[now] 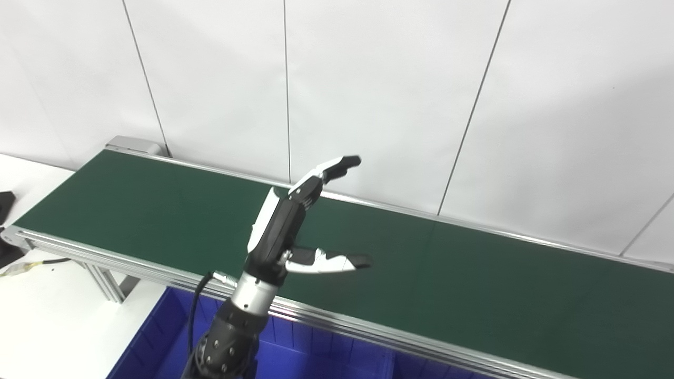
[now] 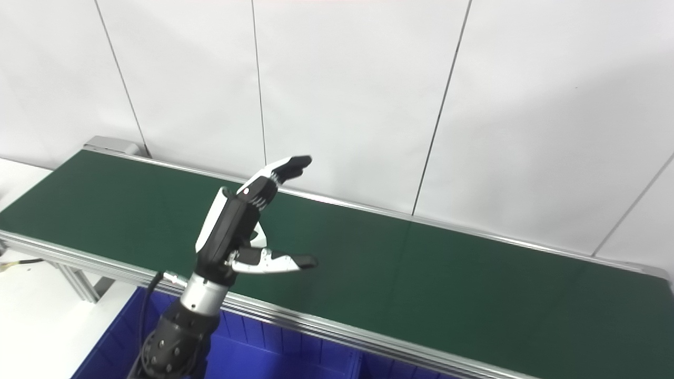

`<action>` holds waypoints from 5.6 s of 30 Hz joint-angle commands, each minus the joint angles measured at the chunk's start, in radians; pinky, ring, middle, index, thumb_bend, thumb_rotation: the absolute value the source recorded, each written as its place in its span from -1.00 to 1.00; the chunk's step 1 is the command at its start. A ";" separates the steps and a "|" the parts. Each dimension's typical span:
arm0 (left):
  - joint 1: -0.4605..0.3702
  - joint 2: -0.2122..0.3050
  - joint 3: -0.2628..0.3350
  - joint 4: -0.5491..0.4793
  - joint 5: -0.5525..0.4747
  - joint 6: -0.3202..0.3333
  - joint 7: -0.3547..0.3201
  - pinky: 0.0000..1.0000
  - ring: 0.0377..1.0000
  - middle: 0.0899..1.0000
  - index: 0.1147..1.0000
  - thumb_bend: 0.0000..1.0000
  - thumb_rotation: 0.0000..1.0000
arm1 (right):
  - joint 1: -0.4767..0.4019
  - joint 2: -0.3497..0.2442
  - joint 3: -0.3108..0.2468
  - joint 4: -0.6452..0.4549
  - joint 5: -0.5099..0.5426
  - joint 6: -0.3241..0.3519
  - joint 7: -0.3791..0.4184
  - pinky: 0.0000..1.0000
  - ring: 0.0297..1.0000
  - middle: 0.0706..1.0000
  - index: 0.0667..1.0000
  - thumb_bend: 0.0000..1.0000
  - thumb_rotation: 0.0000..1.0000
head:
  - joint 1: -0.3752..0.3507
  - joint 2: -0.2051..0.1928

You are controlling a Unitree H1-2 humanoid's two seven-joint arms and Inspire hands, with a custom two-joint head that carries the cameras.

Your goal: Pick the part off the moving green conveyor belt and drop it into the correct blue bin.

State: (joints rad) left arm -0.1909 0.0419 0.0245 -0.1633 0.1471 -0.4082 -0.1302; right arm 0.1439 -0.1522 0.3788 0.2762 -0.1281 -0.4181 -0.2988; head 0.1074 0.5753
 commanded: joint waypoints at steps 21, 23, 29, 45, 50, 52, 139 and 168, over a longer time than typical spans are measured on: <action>-0.305 0.202 -0.186 0.407 0.686 0.193 0.200 0.84 0.73 0.67 0.66 0.75 -0.74 | -0.021 0.024 -0.021 -0.008 -0.014 -0.052 -0.029 0.18 0.29 0.40 0.48 0.23 -1.00 | -0.030 -0.004; -0.332 0.211 -0.209 0.449 0.725 0.220 0.220 0.87 0.76 0.68 0.67 0.81 -0.68 | -0.022 0.024 -0.020 -0.009 -0.018 -0.052 -0.038 0.17 0.28 0.38 0.47 0.23 -1.00 | -0.032 -0.005; -0.380 0.232 -0.253 0.510 0.753 0.287 0.209 0.89 0.78 0.68 0.72 0.91 -0.58 | -0.022 0.025 -0.020 -0.009 0.000 -0.052 -0.036 0.18 0.28 0.38 0.47 0.24 -1.00 | -0.046 -0.004; -0.480 0.287 -0.326 0.668 0.709 0.421 0.100 0.88 0.77 0.68 0.73 1.00 -0.47 | -0.016 0.047 -0.044 -0.028 0.023 -0.052 -0.014 0.19 0.30 0.40 0.48 0.23 -1.00 | -0.074 -0.005; -0.497 0.292 -0.343 0.747 0.685 0.407 0.124 0.79 0.73 0.66 0.70 1.00 -0.48 | -0.011 0.051 -0.048 -0.036 0.026 -0.052 -0.007 0.20 0.32 0.41 0.47 0.21 -1.00 | -0.080 -0.006; -0.502 0.291 -0.350 0.775 0.673 0.406 0.118 0.80 0.75 0.68 0.70 1.00 -0.49 | -0.010 0.051 -0.048 -0.038 0.021 -0.052 -0.006 0.21 0.33 0.41 0.47 0.21 -1.00 | -0.083 -0.004; 0.086 0.210 -0.153 -0.032 -0.487 0.251 -0.186 -0.22 -0.14 -0.11 -0.17 -0.04 -1.00 | 0.043 0.068 -0.046 -0.125 -0.047 -0.052 -0.009 0.14 0.25 0.32 0.29 0.22 -1.00 | -0.144 0.136; 0.233 0.233 -0.176 0.057 -0.247 0.496 -0.180 -0.14 -0.11 -0.11 -0.21 -0.04 -1.00 | 0.072 0.114 -0.100 -0.180 -0.043 -0.051 0.072 0.12 0.26 0.32 0.28 0.22 -1.00 | -0.127 0.238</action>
State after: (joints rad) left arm 0.0584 0.2726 -0.1591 -0.0972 -0.1226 0.1450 -0.3251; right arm 0.2197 -0.0491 0.2780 0.1310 -0.1705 -0.4181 -0.2370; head -0.0199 0.8130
